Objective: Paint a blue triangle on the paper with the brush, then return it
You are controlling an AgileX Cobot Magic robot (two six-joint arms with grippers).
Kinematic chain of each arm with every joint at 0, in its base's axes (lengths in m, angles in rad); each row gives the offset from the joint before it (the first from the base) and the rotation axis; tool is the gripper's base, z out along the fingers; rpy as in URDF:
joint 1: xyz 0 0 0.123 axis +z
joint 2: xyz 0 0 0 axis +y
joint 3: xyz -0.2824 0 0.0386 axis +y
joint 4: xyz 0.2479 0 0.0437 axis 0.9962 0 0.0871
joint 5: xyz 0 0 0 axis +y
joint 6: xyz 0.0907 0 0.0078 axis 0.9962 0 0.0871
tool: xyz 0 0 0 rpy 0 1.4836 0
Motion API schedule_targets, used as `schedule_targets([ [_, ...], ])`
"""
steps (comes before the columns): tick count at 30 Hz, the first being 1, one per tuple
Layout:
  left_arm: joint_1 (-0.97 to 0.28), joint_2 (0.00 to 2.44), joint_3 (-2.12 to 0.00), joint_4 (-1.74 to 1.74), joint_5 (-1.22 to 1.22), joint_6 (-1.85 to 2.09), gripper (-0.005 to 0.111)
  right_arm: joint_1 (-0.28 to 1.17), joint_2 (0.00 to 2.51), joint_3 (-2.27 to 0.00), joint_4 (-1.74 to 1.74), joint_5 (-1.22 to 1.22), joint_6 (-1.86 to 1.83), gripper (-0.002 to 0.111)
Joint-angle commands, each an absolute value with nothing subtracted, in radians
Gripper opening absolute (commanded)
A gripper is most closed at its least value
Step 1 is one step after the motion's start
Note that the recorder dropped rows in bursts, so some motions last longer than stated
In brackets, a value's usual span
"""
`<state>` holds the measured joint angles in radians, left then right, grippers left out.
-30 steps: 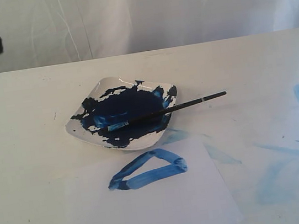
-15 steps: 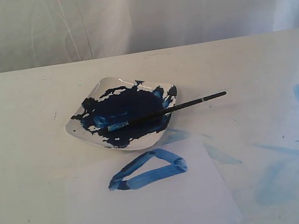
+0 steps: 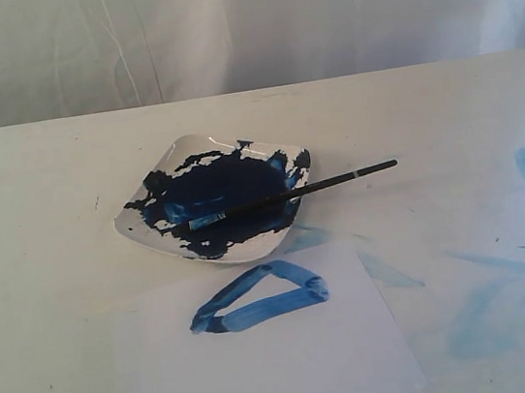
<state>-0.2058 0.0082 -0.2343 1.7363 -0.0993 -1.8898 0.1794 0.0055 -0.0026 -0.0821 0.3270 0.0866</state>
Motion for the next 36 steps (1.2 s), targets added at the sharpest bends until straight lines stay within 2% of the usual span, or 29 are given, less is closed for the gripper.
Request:
schedule_targets([
  [1, -0.199, 0.0, -0.173, 1.744, -0.079, -1.907, 0.0, 0.179, 0.0, 0.0, -0.081, 0.316, 0.083, 0.0],
  [18, -0.199, 0.0, -0.163, 1.744, -0.007, -1.903, 0.0, 0.179, 0.0, 0.0, -0.081, 0.316, 0.083, 0.0],
  [25, -0.199, 0.0, -0.163, 1.719, 0.046, -1.754, 0.0, 0.179, 0.0, 0.0, -0.081, 0.316, 0.083, 0.0],
  [31, -0.199, 0.0, -0.163, 0.842, 0.151, -0.977, 0.0, 0.179, 0.0, 0.0, -0.081, 0.316, 0.083, 0.0],
  [36, -0.199, 0.0, -0.163, 0.523, 0.144, -0.56, 0.0, 0.179, 0.0, 0.0, -0.081, 0.316, 0.083, 0.0],
])
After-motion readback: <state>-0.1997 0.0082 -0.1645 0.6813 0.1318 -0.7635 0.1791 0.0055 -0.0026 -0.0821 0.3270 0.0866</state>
